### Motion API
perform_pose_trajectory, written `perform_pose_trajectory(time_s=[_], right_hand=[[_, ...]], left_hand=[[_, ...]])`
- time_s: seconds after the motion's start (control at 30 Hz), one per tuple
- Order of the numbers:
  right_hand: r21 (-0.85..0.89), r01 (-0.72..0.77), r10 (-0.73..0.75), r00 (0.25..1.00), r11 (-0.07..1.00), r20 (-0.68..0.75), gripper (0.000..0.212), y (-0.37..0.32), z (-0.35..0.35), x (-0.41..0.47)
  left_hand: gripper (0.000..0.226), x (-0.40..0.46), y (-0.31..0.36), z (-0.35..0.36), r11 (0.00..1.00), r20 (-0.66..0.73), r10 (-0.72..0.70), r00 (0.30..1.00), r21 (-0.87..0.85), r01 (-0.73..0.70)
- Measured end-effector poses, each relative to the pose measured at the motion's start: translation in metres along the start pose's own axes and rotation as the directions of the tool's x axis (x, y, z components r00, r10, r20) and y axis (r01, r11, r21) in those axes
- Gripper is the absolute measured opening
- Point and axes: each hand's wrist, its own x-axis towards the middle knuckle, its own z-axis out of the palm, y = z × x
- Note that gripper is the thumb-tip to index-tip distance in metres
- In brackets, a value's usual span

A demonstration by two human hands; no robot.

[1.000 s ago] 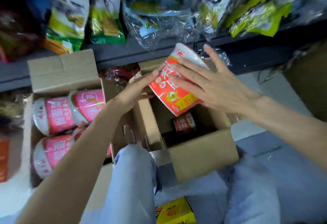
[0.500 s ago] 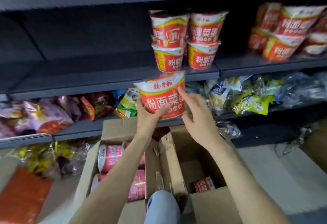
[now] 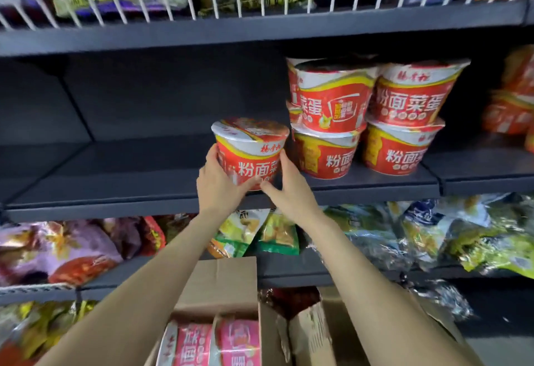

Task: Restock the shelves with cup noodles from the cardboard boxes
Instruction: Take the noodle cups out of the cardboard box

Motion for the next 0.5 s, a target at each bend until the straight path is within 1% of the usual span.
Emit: perform_pose_trajectory(time_s=[0.07, 0.13, 0.17, 0.2, 0.23, 0.27, 0.3, 0.33, 0.37, 0.43, 0.5], right_hand=[[-0.175, 0.059, -0.069, 0.997, 0.983, -0.048, 0.071, 0.011, 0.009, 0.025], [-0.32, 0.121, -0.146, 0.988, 0.939, -0.053, 0.07, 0.018, 0.016, 0.046], [-0.386, 0.151, -0.172, 0.985, 0.91, -0.021, 0.073, 0.022, 0.02, 0.057], [-0.448, 0.168, -0.177, 0.984, 0.878, 0.022, 0.077, 0.026, 0.023, 0.068], [-0.502, 0.169, -0.162, 0.985, 0.848, 0.059, 0.082, 0.03, 0.026, 0.079], [-0.544, 0.158, -0.136, 0.987, 0.824, 0.081, 0.084, 0.033, 0.029, 0.088], [-0.572, 0.147, -0.115, 0.989, 0.807, 0.092, 0.085, 0.036, 0.031, 0.094], [-0.583, 0.146, -0.111, 0.989, 0.799, 0.095, 0.084, 0.038, 0.031, 0.096], [-0.577, 0.16, -0.128, 0.987, 0.801, 0.095, 0.082, 0.04, 0.031, 0.093], [-0.537, 0.196, -0.186, 0.98, 0.821, 0.073, 0.073, 0.046, 0.027, 0.068], [-0.485, 0.235, -0.281, 0.96, 0.842, -0.023, 0.055, 0.056, 0.022, 0.027]], left_hand=[[0.102, 0.026, -0.009, 0.016, 0.996, 0.017, -0.066, 0.998, 0.055, 0.065], [0.087, 0.056, -0.009, 0.033, 0.98, -0.009, -0.147, 0.989, 0.133, 0.147], [0.076, 0.072, -0.008, 0.042, 0.977, -0.009, -0.194, 0.981, 0.093, 0.194], [0.064, 0.087, -0.006, 0.049, 0.966, 0.017, -0.256, 0.967, -0.023, 0.256], [0.053, 0.1, -0.004, 0.057, 0.93, 0.075, -0.311, 0.947, -0.179, 0.32], [0.046, 0.109, -0.003, 0.062, 0.872, 0.138, -0.345, 0.929, -0.319, 0.371], [0.042, 0.116, -0.005, 0.065, 0.824, 0.182, -0.354, 0.917, -0.404, 0.398], [0.041, 0.117, -0.004, 0.064, 0.811, 0.197, -0.341, 0.919, -0.434, 0.393], [0.04, 0.111, -0.001, 0.061, 0.827, 0.18, -0.301, 0.936, -0.439, 0.351], [0.034, 0.082, 0.005, 0.052, 0.877, 0.072, -0.185, 0.98, -0.437, 0.197], [0.027, 0.032, 0.014, 0.045, 0.894, -0.062, -0.039, 0.997, -0.448, 0.007]])
